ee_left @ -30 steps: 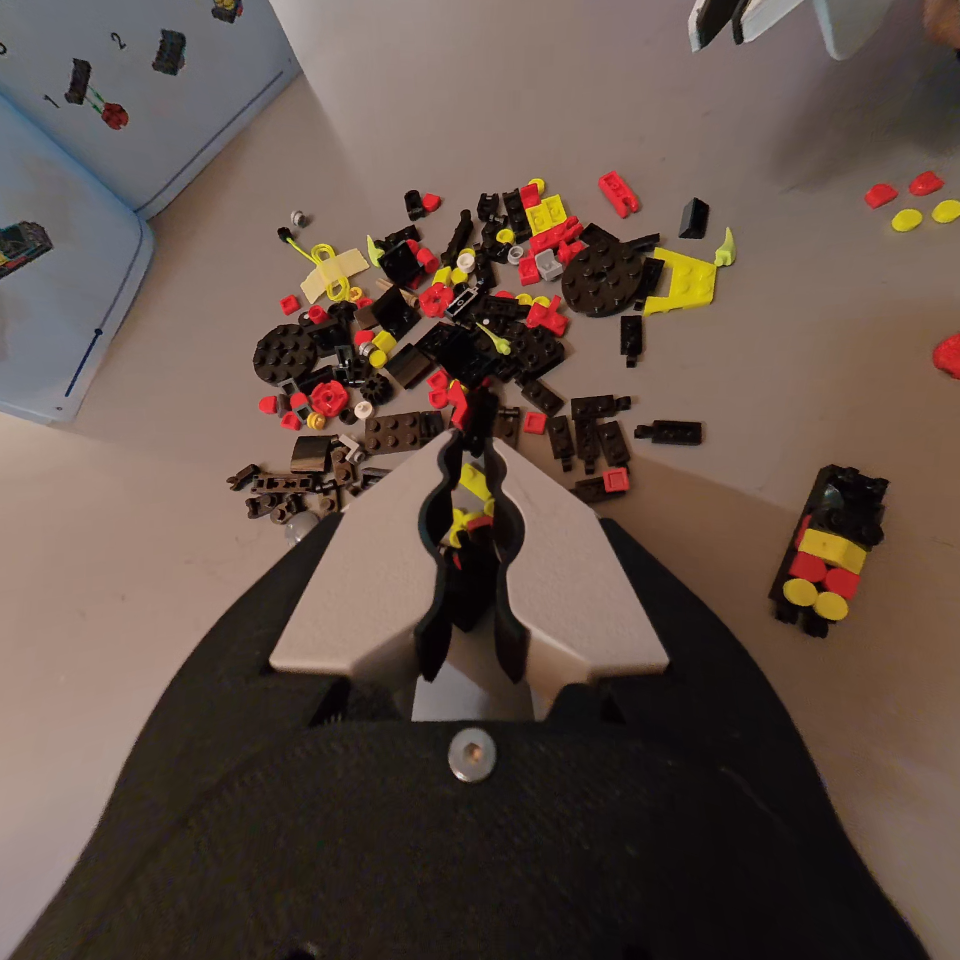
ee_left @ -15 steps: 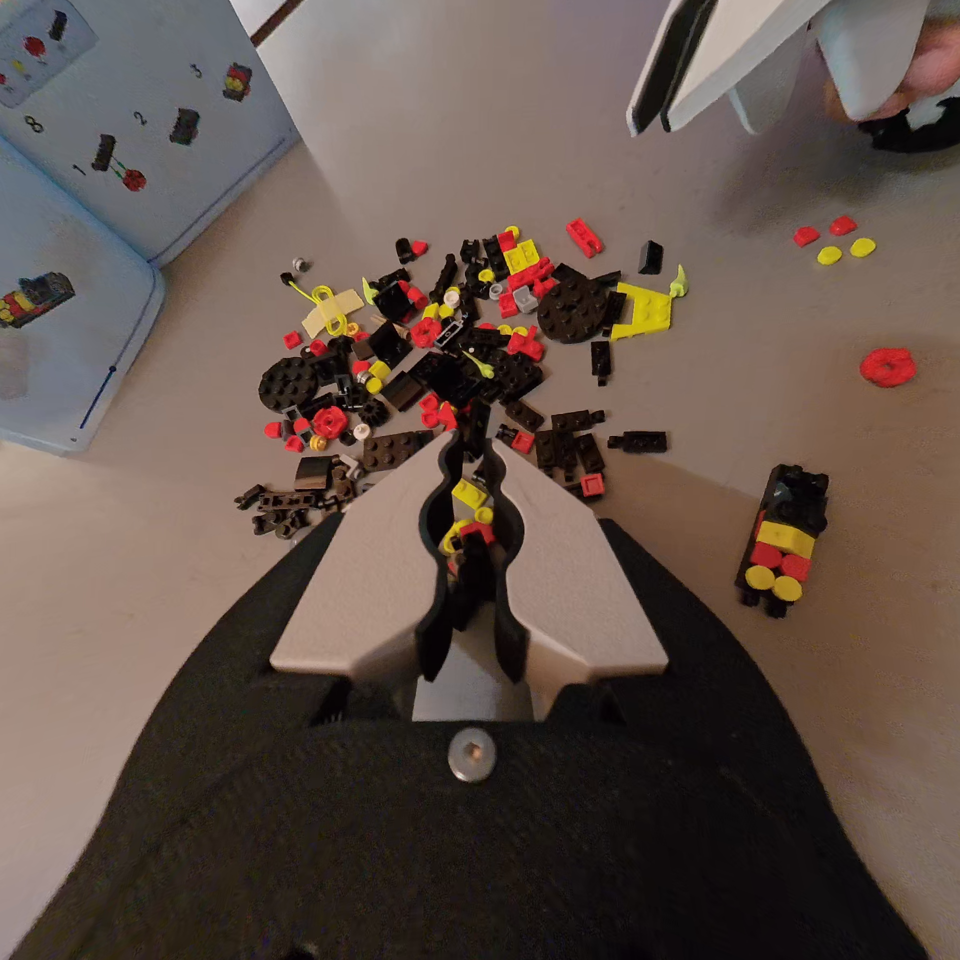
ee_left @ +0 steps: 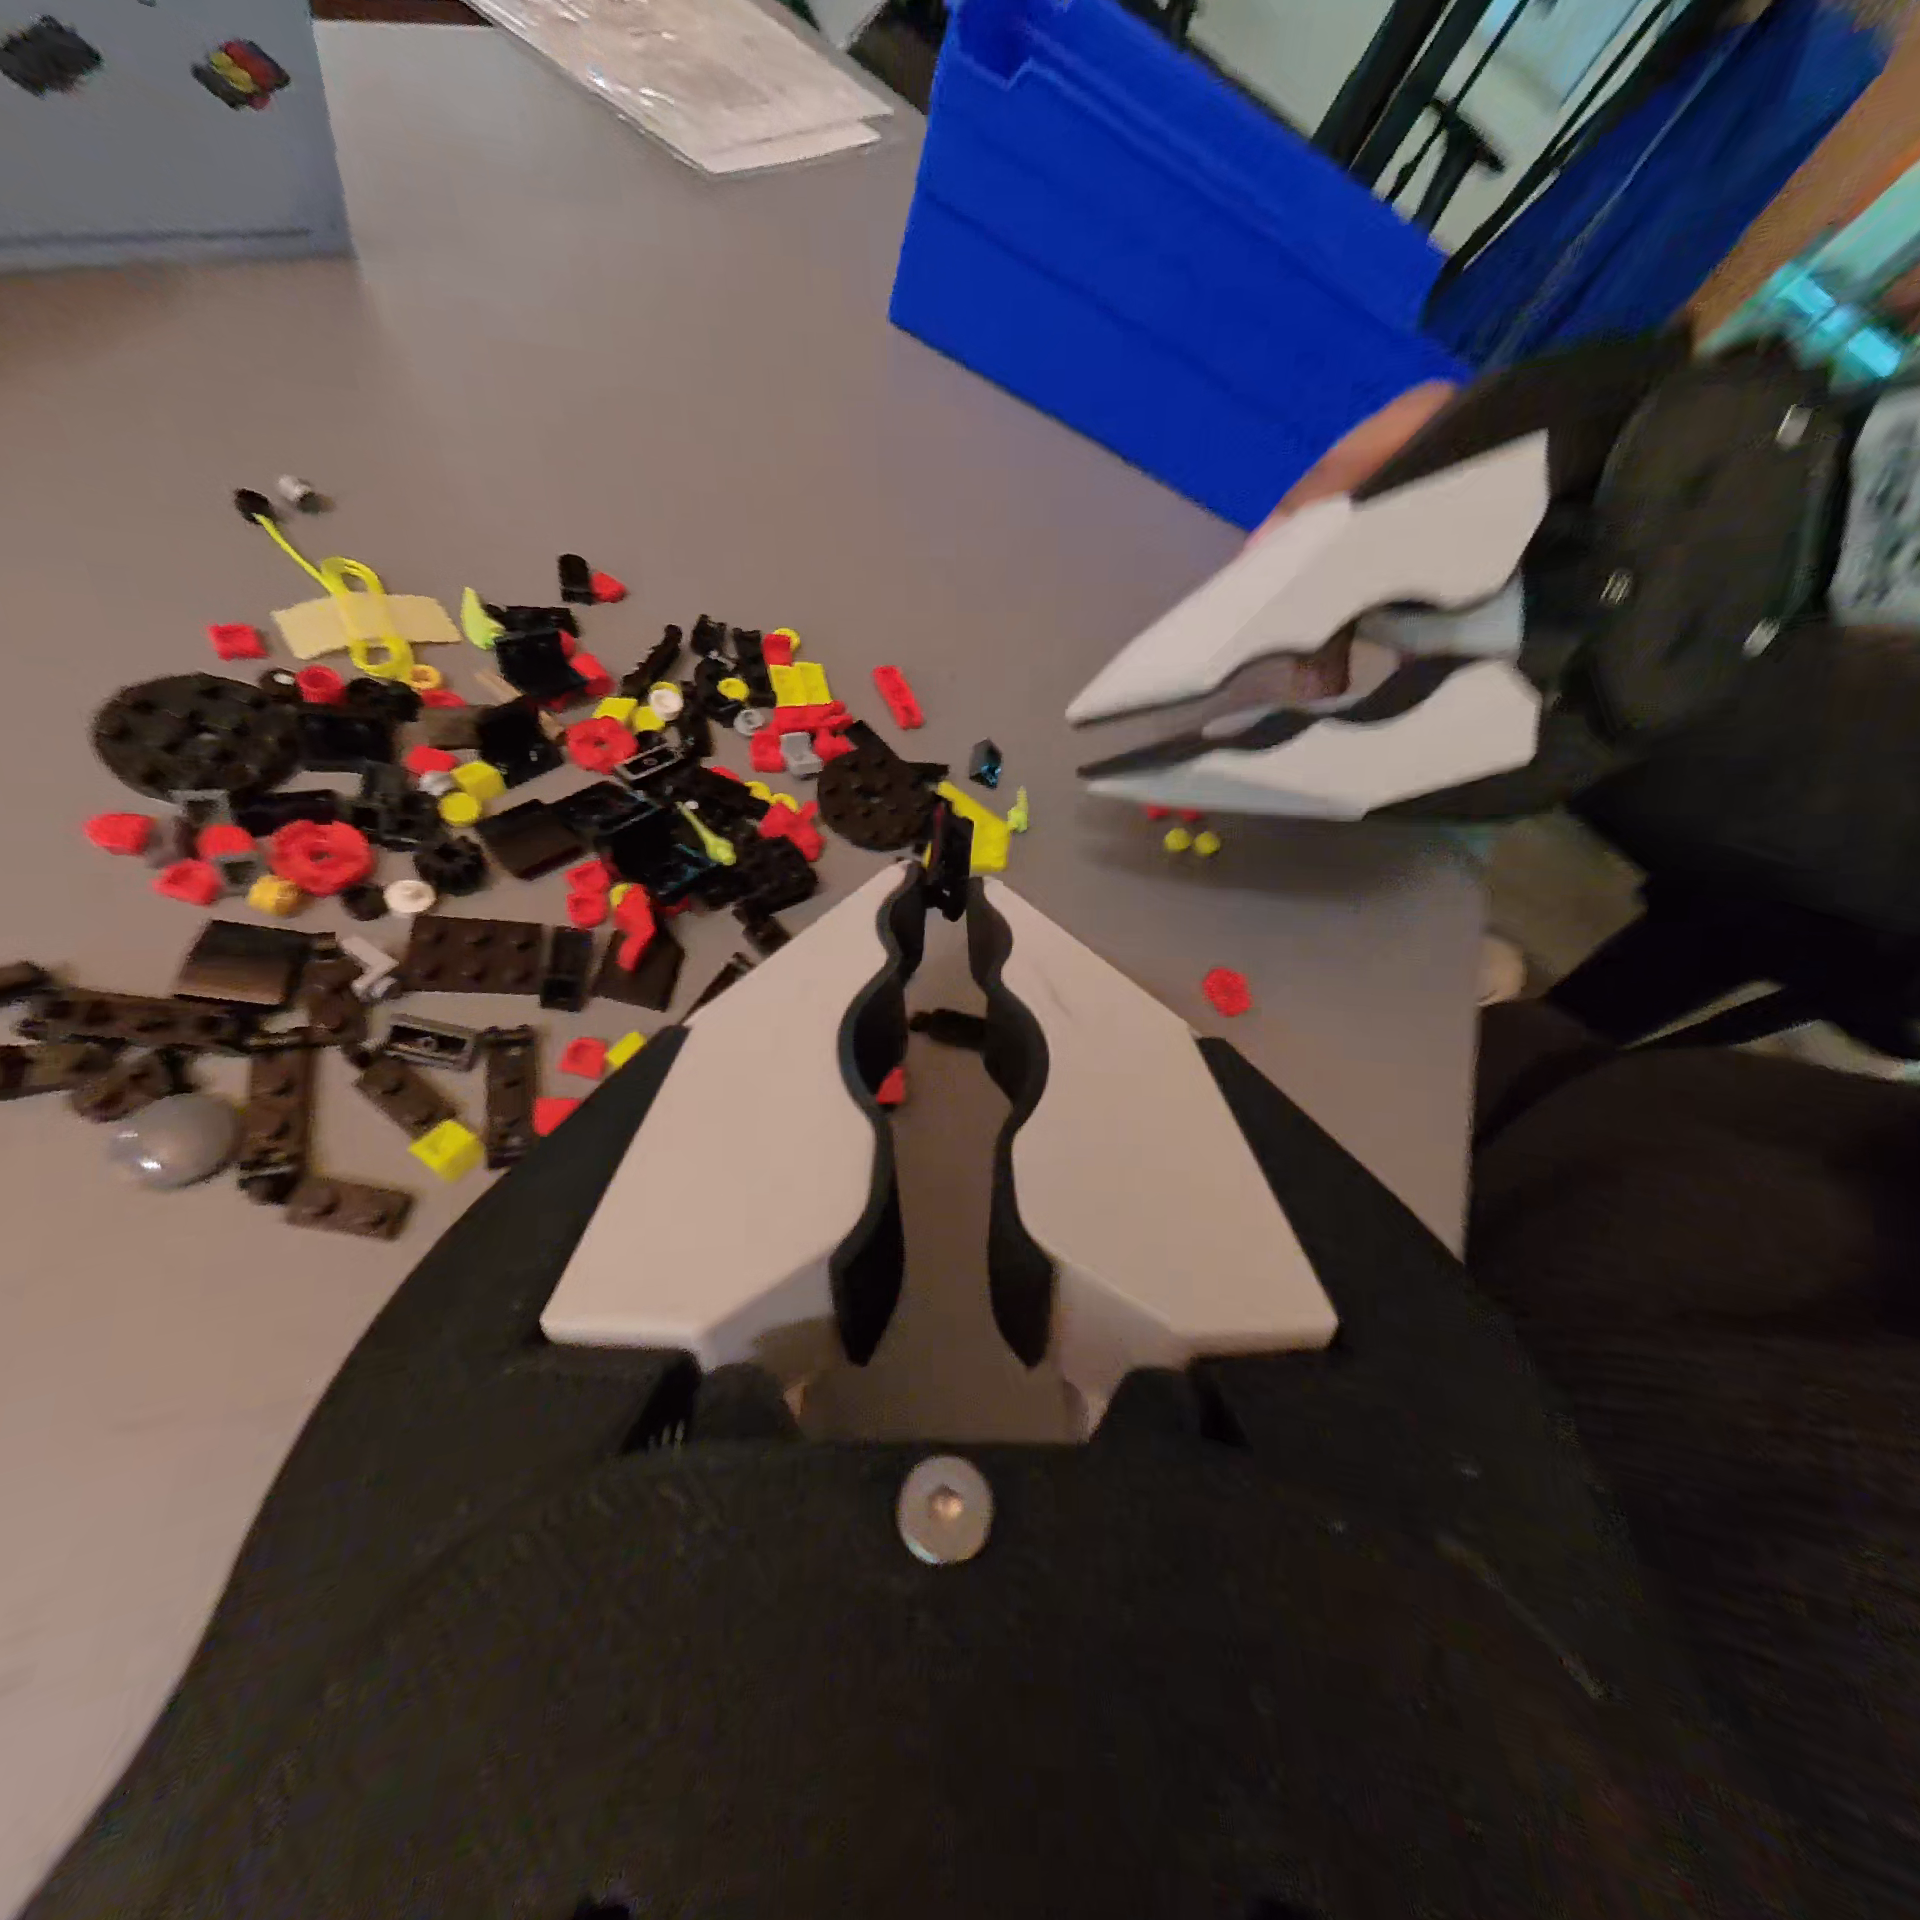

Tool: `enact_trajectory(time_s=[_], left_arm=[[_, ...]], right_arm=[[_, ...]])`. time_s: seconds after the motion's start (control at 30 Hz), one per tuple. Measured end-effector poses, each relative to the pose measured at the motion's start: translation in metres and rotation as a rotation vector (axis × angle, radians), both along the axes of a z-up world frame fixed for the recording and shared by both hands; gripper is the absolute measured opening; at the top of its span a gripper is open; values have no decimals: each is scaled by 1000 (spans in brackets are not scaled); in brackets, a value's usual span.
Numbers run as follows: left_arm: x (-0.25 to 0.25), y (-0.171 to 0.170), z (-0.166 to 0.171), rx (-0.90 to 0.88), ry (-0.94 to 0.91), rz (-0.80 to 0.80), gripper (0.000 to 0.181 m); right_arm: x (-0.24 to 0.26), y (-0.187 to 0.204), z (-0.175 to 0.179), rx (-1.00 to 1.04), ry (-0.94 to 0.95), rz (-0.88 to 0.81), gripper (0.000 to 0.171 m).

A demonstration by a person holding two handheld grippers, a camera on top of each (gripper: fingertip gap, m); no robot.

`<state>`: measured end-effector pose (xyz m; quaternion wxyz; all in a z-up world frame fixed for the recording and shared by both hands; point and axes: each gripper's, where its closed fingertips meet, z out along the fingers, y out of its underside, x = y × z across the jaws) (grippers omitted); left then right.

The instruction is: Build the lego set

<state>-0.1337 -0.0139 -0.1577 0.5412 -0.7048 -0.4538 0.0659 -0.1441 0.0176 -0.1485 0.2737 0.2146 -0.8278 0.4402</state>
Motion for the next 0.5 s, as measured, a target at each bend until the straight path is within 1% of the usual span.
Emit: enact_trajectory(time_s=[0.1, 0.23, 0.4, 0.5], left_arm=[[2, 4, 5, 84, -35, -4, 5], [7, 12, 9, 145, -65, -29, 5], [14, 23, 12, 199, -97, -71, 5], [18, 27, 11, 196, -100, -100, 5]], right_arm=[[9, -4, -3, 27, 89, 27, 10], [9, -4, -1, 32, 163, 34, 13], [14, -5, -1, 29, 194, 55, 13], [17, -5, -1, 30, 211, 71, 8]])
